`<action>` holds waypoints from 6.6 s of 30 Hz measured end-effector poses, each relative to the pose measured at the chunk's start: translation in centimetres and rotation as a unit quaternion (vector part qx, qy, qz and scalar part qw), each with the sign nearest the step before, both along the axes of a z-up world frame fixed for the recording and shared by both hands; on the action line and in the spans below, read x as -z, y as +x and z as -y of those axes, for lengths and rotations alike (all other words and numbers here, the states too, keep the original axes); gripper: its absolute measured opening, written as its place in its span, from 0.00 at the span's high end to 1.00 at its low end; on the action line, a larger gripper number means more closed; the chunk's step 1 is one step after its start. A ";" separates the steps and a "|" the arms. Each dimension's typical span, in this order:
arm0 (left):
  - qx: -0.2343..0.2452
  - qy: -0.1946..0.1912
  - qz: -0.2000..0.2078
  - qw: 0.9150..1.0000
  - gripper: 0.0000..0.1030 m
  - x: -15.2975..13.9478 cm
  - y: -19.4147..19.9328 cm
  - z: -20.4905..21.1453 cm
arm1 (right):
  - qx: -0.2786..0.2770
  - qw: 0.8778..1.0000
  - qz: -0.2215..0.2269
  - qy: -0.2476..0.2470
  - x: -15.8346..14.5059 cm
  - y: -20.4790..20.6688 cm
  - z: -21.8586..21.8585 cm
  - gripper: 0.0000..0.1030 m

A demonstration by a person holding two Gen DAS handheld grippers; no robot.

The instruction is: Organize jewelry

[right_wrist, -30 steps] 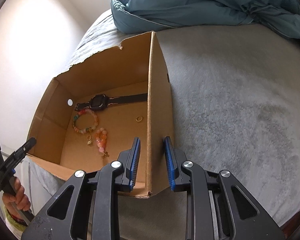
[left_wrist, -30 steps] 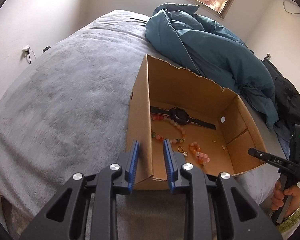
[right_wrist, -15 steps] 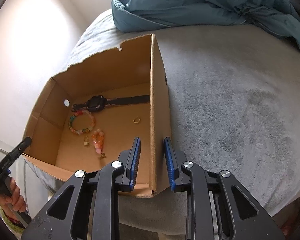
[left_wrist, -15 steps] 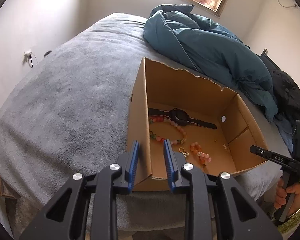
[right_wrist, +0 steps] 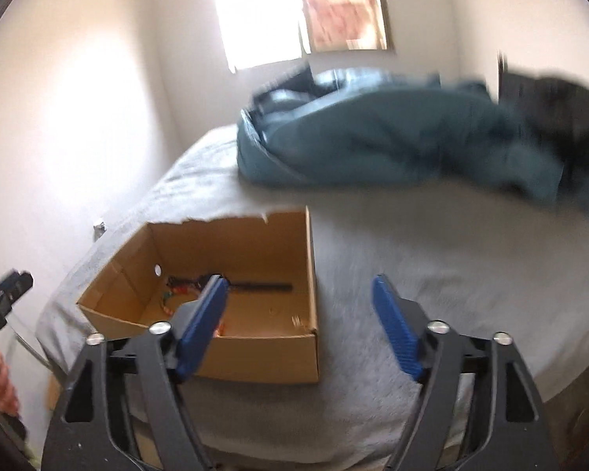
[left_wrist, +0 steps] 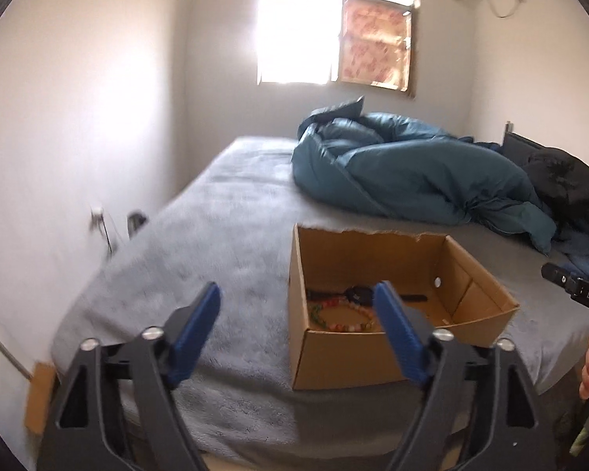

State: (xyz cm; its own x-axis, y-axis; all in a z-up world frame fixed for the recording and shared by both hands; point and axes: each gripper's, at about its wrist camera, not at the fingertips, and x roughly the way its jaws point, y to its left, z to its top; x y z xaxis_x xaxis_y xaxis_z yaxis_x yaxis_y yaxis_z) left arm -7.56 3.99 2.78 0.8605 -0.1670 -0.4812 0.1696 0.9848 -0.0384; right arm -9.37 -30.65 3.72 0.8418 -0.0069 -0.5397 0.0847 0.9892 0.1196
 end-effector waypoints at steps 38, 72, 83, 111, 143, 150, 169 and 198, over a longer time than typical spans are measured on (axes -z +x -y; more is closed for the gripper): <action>-0.023 0.042 -0.073 0.996 0.07 1.0 4.8 7.2 | 0.072 0.996 0.016 -0.049 -0.4 0.6 -3.8 0.10; -0.026 0.048 -0.171 0.984 0.07 3.0 6.2 8.1 | 0.056 0.994 -0.083 -0.044 0.9 2.7 -3.3 0.10; -0.011 0.049 -0.166 0.985 0.07 2.7 6.0 8.7 | 0.077 0.993 -0.079 -0.048 0.5 2.1 -2.4 0.10; -0.005 0.057 -0.161 0.985 0.07 2.5 5.9 8.9 | 0.072 0.992 -0.087 -0.050 0.6 2.2 -2.5 0.10; -0.009 0.059 -0.160 0.985 0.07 2.7 5.9 8.9 | 0.066 0.993 -0.091 -0.045 1.0 2.3 -2.9 0.10; -0.010 0.060 -0.158 0.986 0.07 2.6 5.8 8.8 | 0.057 0.993 -0.091 -0.042 0.9 2.3 -2.9 0.10; -0.027 0.066 -0.172 0.983 0.07 3.4 6.4 7.6 | 0.037 0.993 -0.102 -0.039 1.4 3.1 -3.8 0.10; -0.066 0.074 -0.187 0.977 0.07 4.8 7.0 4.9 | 0.045 0.991 -0.122 -0.040 2.1 3.6 -3.3 0.10</action>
State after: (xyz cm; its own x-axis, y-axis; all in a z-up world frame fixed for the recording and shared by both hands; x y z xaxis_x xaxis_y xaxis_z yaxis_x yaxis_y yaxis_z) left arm -0.53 -0.93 -1.98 0.6298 0.0293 -0.7762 0.0417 0.9966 0.0715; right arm -5.80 -27.32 1.59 0.6808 -0.1266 -0.7214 0.1894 0.9819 0.0064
